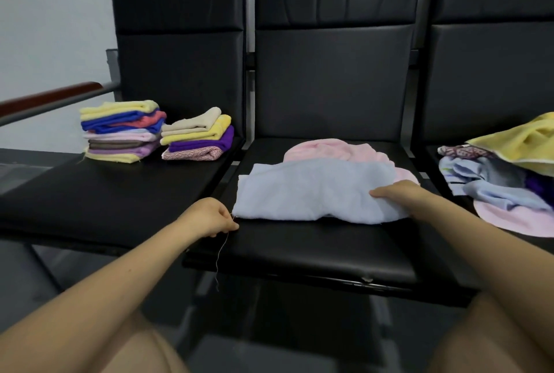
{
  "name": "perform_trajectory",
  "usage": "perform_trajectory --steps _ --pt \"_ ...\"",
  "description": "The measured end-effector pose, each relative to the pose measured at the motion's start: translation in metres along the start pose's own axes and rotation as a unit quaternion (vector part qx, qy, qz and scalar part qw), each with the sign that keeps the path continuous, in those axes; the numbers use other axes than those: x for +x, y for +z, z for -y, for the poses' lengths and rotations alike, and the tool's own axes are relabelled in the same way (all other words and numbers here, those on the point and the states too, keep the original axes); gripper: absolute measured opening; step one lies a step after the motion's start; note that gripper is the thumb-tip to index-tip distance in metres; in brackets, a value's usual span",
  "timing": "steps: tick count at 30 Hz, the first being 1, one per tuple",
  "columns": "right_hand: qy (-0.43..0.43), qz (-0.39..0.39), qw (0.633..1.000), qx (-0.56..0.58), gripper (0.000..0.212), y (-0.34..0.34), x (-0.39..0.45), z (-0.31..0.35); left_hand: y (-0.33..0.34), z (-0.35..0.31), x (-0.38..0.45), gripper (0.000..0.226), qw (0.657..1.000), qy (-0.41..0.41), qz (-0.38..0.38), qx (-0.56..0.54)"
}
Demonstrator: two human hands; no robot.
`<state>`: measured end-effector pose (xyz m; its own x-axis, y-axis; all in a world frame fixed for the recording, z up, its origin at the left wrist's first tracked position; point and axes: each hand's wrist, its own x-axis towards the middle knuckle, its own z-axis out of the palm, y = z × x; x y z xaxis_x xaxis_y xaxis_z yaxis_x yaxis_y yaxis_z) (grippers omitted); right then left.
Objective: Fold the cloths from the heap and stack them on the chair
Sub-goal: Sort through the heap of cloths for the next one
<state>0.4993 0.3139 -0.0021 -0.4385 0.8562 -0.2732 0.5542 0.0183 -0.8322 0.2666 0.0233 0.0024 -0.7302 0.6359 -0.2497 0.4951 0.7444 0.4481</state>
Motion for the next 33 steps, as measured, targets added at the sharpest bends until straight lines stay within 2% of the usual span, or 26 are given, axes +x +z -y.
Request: perform_trajectory --steps 3,5,9,13,16,20,22,25,27,28,31,33 --pt "-0.009 0.003 1.0 0.027 0.057 -0.001 -0.006 0.003 0.0 0.003 -0.005 0.019 0.998 0.044 -0.011 -0.037" --pt "-0.014 -0.015 0.998 0.063 0.06 -0.001 -0.006 0.006 -0.001 -0.001 -0.007 0.021 0.991 0.071 -0.052 -0.101" --pt "-0.008 -0.048 0.986 0.16 0.046 -0.009 -0.003 0.017 -0.011 -0.02 0.001 0.025 0.951 0.141 -0.184 -0.203" --pt "-0.001 -0.036 0.974 0.223 0.043 -0.005 0.001 0.024 -0.016 -0.048 0.024 0.025 0.917 0.184 -0.229 -0.268" --pt "-0.005 -0.027 0.965 0.262 0.04 0.003 0.004 0.033 -0.009 -0.065 0.049 0.025 0.914 0.2 -0.211 -0.282" --pt "-0.033 -0.02 0.96 0.278 0.039 0.021 0.001 0.06 0.008 -0.055 0.082 0.028 0.971 0.132 -0.126 -0.156" --pt "-0.049 -0.008 0.972 0.229 0.041 0.036 -0.002 0.078 0.01 -0.041 0.094 0.03 0.981 0.083 -0.117 -0.132" --pt "-0.098 0.043 0.981 0.164 0.032 0.07 -0.012 0.101 0.004 -0.018 0.099 0.021 0.977 0.031 -0.113 -0.175" --pt "-0.145 0.092 0.977 0.126 0.013 0.098 -0.023 0.112 -0.001 -0.005 0.097 0.018 0.973 0.008 -0.1 -0.21" --pt "-0.156 0.111 0.976 0.099 0.014 0.114 -0.032 0.119 -0.005 0.001 0.094 0.018 0.969 -0.006 -0.089 -0.228" --pt "-0.139 0.154 0.978 -0.015 0.045 0.155 -0.047 0.128 -0.011 0.015 0.084 0.017 0.948 -0.055 -0.046 -0.31" --pt "-0.12 0.256 0.959 0.016 0.038 0.174 -0.052 0.127 -0.013 0.021 0.079 0.013 0.932 -0.072 -0.026 -0.354"
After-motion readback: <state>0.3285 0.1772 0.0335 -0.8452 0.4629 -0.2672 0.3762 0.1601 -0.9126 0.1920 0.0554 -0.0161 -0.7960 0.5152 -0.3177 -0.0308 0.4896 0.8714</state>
